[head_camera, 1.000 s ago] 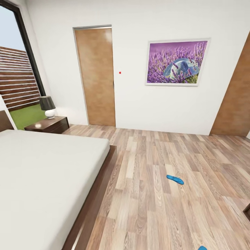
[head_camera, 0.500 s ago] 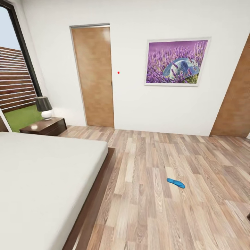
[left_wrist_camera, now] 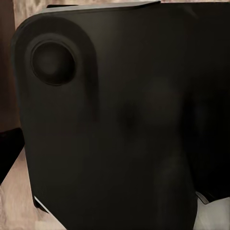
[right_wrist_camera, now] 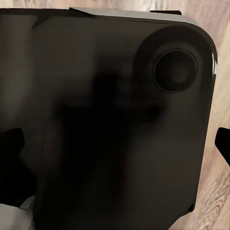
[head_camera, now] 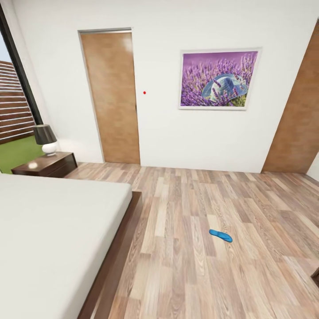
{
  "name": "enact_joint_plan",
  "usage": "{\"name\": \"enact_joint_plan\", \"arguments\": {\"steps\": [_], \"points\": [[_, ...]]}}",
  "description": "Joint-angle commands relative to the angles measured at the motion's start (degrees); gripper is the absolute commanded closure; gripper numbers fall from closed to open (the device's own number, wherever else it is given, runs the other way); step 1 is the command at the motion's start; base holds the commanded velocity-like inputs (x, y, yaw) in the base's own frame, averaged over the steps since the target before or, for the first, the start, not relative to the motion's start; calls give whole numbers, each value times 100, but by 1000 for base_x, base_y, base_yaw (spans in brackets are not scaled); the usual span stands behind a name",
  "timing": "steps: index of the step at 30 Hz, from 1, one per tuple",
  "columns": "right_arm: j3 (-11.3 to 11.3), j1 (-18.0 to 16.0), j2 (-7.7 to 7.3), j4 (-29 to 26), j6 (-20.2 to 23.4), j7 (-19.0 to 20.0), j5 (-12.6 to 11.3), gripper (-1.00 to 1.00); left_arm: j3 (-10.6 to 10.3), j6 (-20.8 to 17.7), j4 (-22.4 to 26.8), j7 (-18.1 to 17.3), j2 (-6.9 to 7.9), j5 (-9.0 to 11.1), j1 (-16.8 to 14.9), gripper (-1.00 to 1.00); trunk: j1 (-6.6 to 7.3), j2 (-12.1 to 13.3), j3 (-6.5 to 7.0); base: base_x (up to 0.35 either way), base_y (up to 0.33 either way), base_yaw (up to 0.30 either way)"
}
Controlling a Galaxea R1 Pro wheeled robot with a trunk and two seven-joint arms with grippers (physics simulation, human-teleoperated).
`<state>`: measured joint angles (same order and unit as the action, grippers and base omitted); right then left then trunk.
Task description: In the bedroom, move the book from the bed onto either nightstand, and place the two sandals side by side next to the bed.
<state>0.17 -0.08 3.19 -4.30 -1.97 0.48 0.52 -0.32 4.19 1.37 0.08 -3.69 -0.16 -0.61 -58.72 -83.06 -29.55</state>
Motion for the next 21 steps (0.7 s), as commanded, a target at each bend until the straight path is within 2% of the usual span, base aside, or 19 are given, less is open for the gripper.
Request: {"name": "enact_joint_plan", "arguments": {"steps": [1, 11, 21], "points": [[0, -1, 1, -1, -14, 5, 6, -100, -3, 20, -5, 1, 0, -2, -4, -100, -1, -2, -5, 134, 0, -69], [1, -1, -2, -5, -14, 5, 2, -100, -3, 20, -6, 1, 0, -2, -2, -100, -1, -2, -5, 125, 0, -168], [1, -1, -2, -2, -14, 5, 8, -100, -3, 20, -6, 1, 0, -2, -3, -100, -1, -2, -5, 116, 0, -44]]}}
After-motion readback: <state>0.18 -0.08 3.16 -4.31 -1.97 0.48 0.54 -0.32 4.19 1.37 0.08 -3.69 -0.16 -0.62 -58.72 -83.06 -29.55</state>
